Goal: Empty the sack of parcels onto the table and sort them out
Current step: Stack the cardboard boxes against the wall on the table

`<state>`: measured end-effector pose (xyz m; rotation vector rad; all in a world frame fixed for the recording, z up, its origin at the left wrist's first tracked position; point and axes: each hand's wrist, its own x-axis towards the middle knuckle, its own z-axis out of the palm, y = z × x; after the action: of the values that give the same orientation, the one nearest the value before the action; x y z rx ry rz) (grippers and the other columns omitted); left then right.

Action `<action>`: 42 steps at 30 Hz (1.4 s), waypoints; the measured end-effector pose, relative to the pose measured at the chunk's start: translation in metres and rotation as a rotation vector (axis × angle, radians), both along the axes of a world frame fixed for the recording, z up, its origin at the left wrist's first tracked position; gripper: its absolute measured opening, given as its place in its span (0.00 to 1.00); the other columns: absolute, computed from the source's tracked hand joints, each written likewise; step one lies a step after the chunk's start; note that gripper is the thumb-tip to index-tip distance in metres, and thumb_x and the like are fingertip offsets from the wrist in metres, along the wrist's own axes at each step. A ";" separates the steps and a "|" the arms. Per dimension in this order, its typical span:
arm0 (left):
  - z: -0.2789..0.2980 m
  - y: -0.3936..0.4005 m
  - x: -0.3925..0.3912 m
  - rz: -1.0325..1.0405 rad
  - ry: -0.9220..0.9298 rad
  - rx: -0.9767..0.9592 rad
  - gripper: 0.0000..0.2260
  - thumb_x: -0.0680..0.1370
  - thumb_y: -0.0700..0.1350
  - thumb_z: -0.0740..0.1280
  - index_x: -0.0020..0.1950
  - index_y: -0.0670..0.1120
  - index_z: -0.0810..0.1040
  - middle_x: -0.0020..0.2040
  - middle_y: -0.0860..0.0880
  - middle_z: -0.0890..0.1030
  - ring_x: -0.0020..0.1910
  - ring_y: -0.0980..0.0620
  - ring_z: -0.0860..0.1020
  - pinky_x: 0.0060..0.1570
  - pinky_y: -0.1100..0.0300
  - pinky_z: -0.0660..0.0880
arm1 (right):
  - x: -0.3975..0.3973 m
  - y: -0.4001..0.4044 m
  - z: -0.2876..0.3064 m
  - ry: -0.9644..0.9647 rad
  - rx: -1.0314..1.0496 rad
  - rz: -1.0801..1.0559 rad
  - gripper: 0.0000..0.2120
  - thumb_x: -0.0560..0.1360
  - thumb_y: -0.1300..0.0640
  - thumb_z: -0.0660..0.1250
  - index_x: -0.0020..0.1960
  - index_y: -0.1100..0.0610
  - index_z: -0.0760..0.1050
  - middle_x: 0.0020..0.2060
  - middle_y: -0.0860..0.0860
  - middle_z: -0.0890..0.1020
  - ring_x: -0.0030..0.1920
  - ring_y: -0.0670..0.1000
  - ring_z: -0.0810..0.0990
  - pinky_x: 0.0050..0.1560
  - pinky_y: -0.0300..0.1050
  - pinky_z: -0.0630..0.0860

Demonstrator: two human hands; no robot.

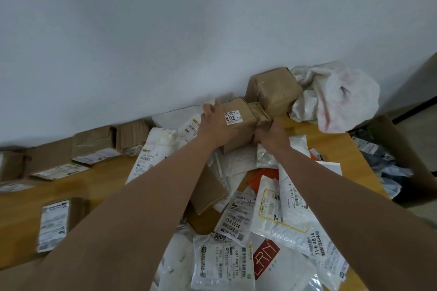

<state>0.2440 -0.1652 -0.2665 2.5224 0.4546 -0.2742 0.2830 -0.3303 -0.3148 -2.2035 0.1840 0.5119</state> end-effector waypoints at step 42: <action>0.037 0.394 -0.475 0.712 -0.330 -0.083 0.47 0.68 0.52 0.75 0.78 0.48 0.49 0.66 0.50 0.54 0.59 0.52 0.64 0.52 0.60 0.73 | -0.358 0.403 0.059 -0.604 -0.020 0.726 0.24 0.78 0.49 0.65 0.71 0.53 0.64 0.66 0.53 0.74 0.68 0.57 0.70 0.64 0.64 0.70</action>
<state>-0.2312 0.2285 -0.2293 2.1010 1.1192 0.3785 -0.0749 0.0731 -0.2558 -2.2971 -0.9557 0.1919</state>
